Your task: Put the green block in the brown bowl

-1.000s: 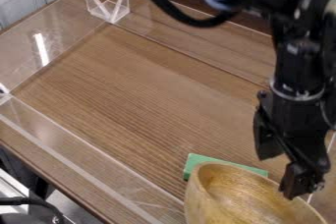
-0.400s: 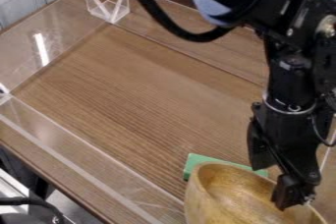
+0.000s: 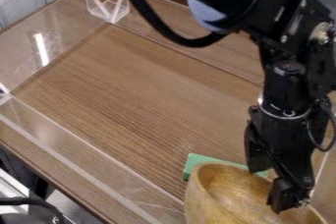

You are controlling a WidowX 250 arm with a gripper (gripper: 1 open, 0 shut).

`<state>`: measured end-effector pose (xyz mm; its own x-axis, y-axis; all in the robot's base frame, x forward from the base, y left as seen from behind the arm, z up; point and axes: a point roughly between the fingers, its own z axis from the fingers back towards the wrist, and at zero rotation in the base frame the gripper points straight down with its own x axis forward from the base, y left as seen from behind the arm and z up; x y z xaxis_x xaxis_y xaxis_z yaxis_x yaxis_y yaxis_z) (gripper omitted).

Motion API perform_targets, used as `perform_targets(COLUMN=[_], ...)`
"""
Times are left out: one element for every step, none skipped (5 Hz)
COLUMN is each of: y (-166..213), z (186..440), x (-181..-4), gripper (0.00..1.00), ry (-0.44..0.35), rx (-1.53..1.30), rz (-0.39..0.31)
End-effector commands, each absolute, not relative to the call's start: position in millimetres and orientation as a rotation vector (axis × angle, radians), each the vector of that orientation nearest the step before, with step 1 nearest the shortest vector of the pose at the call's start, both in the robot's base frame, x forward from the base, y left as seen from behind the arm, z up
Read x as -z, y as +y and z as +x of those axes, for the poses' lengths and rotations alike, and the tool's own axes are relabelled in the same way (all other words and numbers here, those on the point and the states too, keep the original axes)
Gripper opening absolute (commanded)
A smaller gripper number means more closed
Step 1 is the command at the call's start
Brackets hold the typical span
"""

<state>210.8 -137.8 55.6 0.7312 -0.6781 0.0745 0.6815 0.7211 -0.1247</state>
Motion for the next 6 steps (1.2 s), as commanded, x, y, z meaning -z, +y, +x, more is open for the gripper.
perform_targets(y=[-137.1, -136.0, -134.9, -134.0, -133.4, -132.5], z=[217.2, 217.8, 218.6, 219.3, 220.2, 220.7], x=[-64.2, -60.7, -57.5, -54.6, -52.0, -50.5], gripper=[1.0, 1.0, 1.0, 1.0, 1.0, 1.0], ry=[-0.082, -0.085, -0.088, -0.09, -0.091, -0.091], rx=[0.766, 0.774, 0.779, 0.782, 0.783, 0.782], rz=[-0.148, -0.144, -0.14, -0.137, -0.132, -0.129])
